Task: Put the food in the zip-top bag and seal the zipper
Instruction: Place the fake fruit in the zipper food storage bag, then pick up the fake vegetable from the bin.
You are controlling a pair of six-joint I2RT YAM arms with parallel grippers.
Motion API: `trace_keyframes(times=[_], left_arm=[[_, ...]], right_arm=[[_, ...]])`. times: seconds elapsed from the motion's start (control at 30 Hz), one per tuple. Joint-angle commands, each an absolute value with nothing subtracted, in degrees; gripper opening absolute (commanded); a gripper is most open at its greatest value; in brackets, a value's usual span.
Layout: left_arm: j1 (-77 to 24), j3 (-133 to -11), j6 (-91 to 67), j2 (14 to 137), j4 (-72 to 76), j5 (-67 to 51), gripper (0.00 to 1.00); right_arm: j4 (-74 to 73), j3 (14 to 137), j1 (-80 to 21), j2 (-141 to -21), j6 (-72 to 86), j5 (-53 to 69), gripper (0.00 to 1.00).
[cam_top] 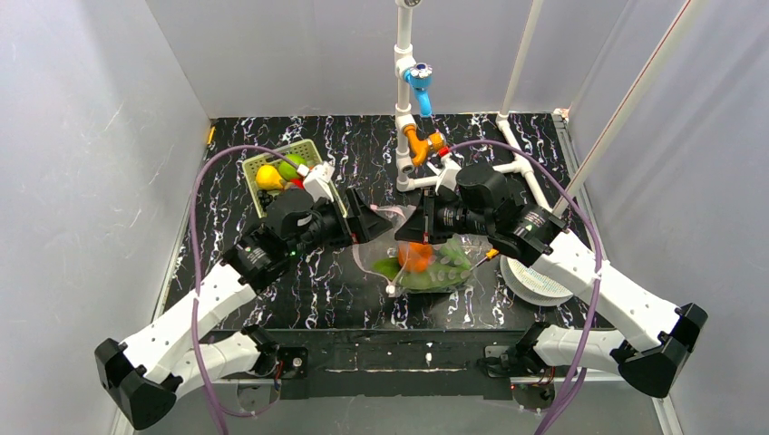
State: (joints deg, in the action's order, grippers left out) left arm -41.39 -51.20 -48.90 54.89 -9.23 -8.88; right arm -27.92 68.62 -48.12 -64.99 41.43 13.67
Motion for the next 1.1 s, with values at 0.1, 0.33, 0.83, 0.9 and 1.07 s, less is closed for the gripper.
trace_keyframes(times=[0.1,0.33,0.83,0.9,1.07], left_arm=[[-41.54,-60.07,-38.35,50.16,-21.84,-4.26,0.98],[-41.32,-68.12,-22.32,49.32,-38.4,10.69,0.98],[-19.73,-76.7,-14.17,68.92,-35.02,18.97,0.98],[-17.05,-75.1,-16.77,71.98,-30.82,19.59,0.98],[-6.59,-75.08,-30.1,81.37,-27.68,17.77,0.98]], right_arm=[[-25.56,67.87,-48.09,-62.67,41.01,13.86,0.01],[-26.24,67.27,-48.08,-61.97,40.7,13.23,0.01],[-28.05,68.45,-48.08,-61.97,40.46,12.28,0.01],[-28.44,68.76,-48.1,-61.96,40.31,12.13,0.01],[-29.91,69.6,-48.1,-61.81,39.87,11.4,0.01]])
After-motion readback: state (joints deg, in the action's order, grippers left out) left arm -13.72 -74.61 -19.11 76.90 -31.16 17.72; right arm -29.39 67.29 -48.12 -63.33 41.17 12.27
